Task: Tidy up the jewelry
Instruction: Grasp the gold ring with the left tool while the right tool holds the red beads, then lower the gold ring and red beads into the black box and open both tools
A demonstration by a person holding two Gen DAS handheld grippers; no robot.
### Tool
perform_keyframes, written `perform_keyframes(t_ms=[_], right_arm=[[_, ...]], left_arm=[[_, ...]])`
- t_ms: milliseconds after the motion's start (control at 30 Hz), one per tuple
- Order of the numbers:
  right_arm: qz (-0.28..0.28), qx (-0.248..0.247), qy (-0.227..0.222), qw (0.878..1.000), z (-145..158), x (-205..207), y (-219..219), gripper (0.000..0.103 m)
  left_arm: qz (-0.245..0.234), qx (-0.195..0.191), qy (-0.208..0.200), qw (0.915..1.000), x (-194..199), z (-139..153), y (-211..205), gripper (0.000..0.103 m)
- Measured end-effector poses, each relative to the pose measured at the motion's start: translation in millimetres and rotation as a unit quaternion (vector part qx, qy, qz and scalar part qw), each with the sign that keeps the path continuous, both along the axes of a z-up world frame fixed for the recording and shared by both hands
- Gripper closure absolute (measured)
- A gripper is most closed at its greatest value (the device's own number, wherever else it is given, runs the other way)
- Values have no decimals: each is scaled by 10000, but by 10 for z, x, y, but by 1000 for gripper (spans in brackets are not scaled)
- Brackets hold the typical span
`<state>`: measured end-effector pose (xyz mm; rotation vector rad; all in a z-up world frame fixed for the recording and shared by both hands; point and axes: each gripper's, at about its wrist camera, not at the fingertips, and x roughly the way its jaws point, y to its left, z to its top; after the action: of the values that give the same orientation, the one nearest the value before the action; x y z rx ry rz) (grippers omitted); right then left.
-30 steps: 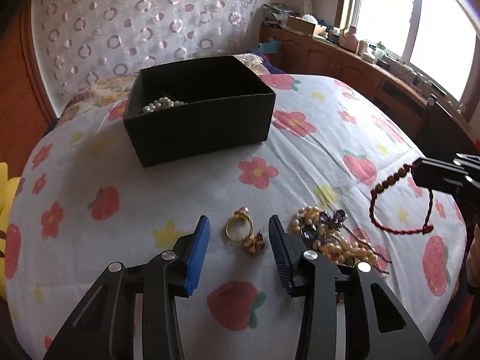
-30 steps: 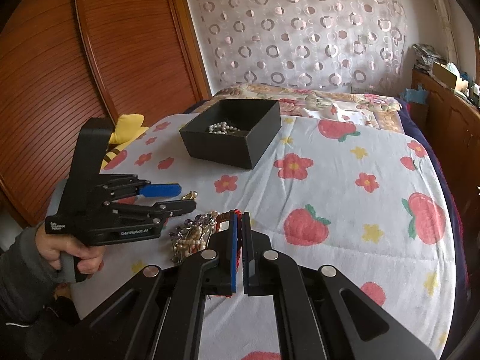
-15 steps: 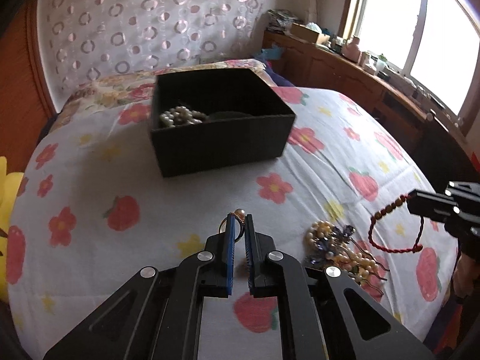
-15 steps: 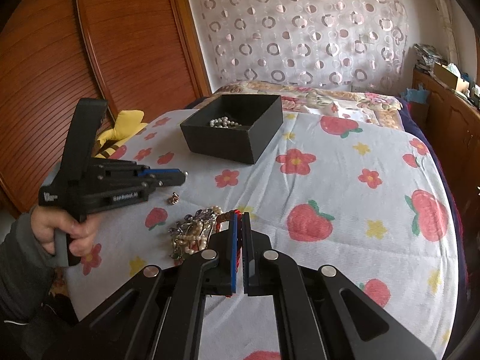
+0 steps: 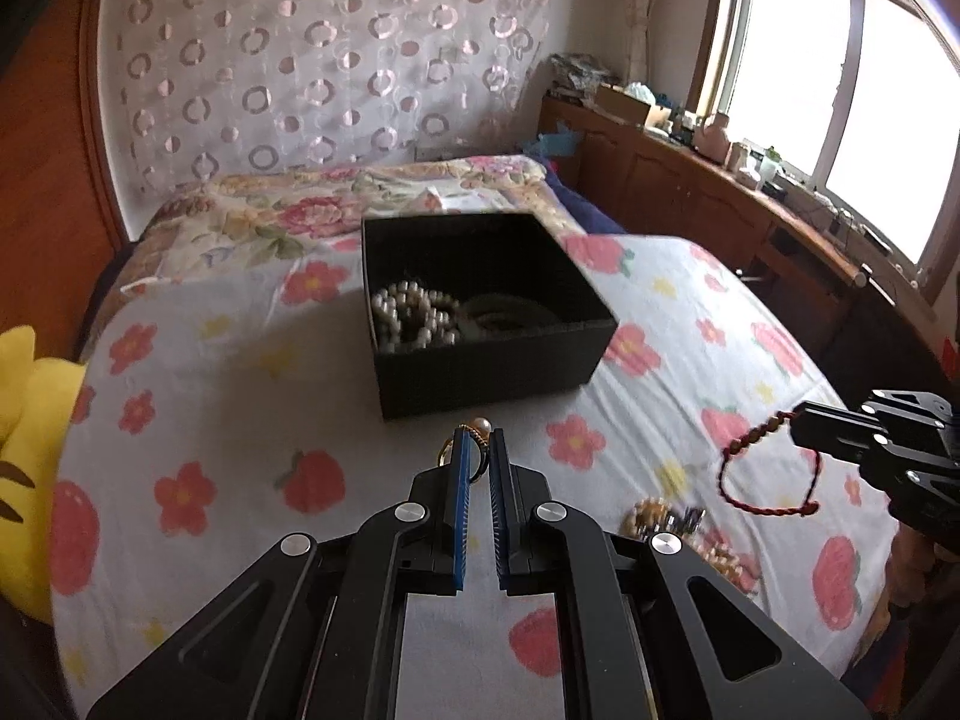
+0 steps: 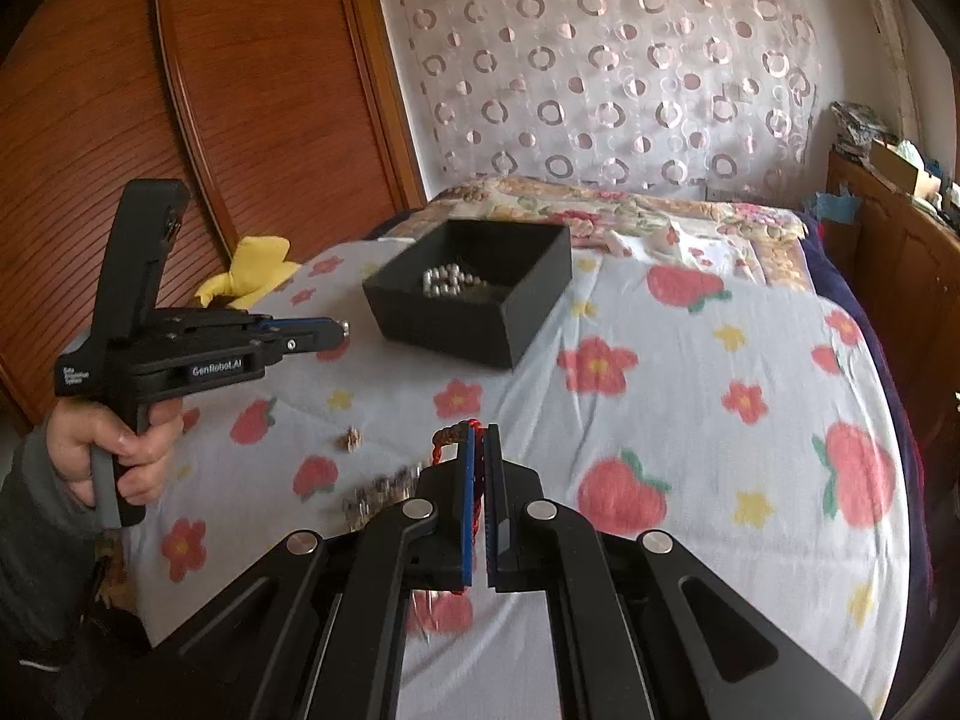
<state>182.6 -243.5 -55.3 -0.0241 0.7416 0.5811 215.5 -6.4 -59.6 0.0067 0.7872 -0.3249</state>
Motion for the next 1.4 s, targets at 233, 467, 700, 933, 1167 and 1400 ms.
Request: perform_keyframes(t_ms=[233,467,700,933,1167,1400], right_arm=[[129,-21,-220,9997,198,365,208,99],[219,16,-262,9994,283,757,365,99],[268,14,-272,9993,287,1093,488,99],[324,15,-135,9994,171,1370,581,99],[423,-35,-14,9991,28,1499,690,99],[433,-69,-35,9990,42,1526,739,88]], left_arm=[[-12,-27,-229,9997,216,206,-15,97],[-59,3,-307,9995,497,308,-49,97],[-53,34,-203,9998,759,230,-26,97],[-35,-62,-142,9999,903,172,37,97],[14,-27,-221,9998,907,184,84,92],[73,80,-342,9994,842,204,108,71]])
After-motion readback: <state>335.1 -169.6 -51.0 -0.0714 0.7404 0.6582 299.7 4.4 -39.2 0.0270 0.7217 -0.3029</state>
